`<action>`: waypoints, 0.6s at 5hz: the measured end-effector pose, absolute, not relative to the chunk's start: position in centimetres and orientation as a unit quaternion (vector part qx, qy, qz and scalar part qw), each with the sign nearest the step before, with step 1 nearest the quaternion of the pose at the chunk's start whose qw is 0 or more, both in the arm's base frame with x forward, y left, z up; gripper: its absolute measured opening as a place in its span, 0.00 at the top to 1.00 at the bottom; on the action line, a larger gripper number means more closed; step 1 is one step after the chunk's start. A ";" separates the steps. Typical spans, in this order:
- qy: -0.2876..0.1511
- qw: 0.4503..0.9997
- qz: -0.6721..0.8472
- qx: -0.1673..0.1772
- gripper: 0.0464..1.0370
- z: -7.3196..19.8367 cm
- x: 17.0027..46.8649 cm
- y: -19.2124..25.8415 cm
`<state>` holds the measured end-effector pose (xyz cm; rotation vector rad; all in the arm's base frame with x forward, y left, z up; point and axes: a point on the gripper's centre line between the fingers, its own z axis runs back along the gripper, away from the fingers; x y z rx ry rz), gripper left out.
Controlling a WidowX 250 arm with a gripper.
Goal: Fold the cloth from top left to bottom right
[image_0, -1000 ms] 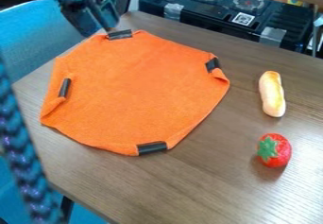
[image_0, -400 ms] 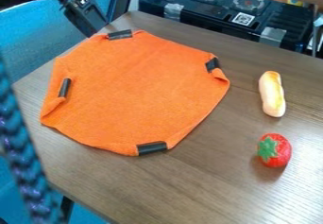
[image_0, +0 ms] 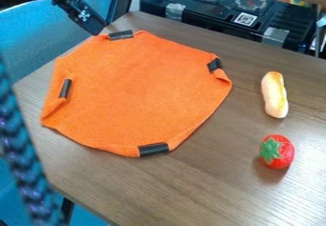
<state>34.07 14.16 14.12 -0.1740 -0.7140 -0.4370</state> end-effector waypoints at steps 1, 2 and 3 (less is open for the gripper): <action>-0.352 0.915 -0.197 -0.016 0.04 13.7 35.6 14.6; -0.347 0.920 -0.179 0.022 0.04 12.9 37.1 15.4; -0.327 0.929 -0.165 0.054 0.04 11.8 39.5 16.7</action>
